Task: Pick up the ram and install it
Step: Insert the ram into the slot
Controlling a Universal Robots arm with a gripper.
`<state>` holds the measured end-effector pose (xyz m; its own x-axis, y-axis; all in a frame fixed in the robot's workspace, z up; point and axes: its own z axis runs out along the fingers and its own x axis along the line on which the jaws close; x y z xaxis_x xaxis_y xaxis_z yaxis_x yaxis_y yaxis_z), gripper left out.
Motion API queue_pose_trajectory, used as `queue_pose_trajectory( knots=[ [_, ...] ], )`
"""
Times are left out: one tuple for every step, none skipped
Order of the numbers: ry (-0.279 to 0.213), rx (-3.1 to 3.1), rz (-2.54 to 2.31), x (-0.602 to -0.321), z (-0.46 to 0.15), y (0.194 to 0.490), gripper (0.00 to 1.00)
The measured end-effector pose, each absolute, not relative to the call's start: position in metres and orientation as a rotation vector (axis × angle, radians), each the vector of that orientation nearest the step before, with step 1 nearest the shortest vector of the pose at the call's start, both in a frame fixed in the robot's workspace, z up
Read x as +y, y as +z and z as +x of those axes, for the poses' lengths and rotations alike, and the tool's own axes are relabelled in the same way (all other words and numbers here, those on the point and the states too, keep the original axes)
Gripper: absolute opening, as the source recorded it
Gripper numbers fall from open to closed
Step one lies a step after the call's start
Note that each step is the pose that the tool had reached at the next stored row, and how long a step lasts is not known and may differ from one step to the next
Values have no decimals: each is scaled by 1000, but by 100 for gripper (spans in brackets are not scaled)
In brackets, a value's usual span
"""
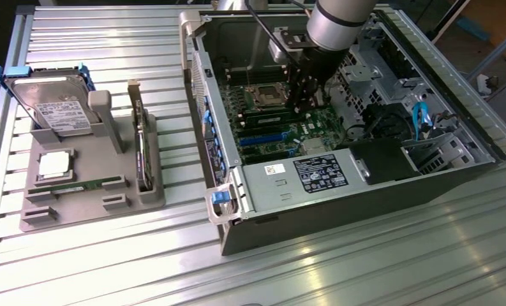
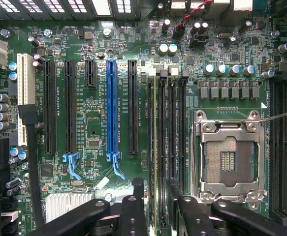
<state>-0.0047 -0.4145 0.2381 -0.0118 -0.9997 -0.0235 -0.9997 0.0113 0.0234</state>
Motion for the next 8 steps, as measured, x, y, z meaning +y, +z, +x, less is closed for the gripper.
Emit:
queue_pose_trajectory(
  knots=[
    [52,2234,-2208,-415,-5,241,32],
    [52,2234,-2208,-414,-5,243,32],
    [52,2234,-2208,-414,-5,246,32],
    [52,2234,-2208,-414,-5,248,32],
    [51,2234,-2208,-414,-5,251,32],
    [51,2234,-2209,-414,-5,253,32],
    [51,2234,-2208,-414,-5,255,32],
    [51,2234,-2208,-414,-5,257,32]
  ],
)
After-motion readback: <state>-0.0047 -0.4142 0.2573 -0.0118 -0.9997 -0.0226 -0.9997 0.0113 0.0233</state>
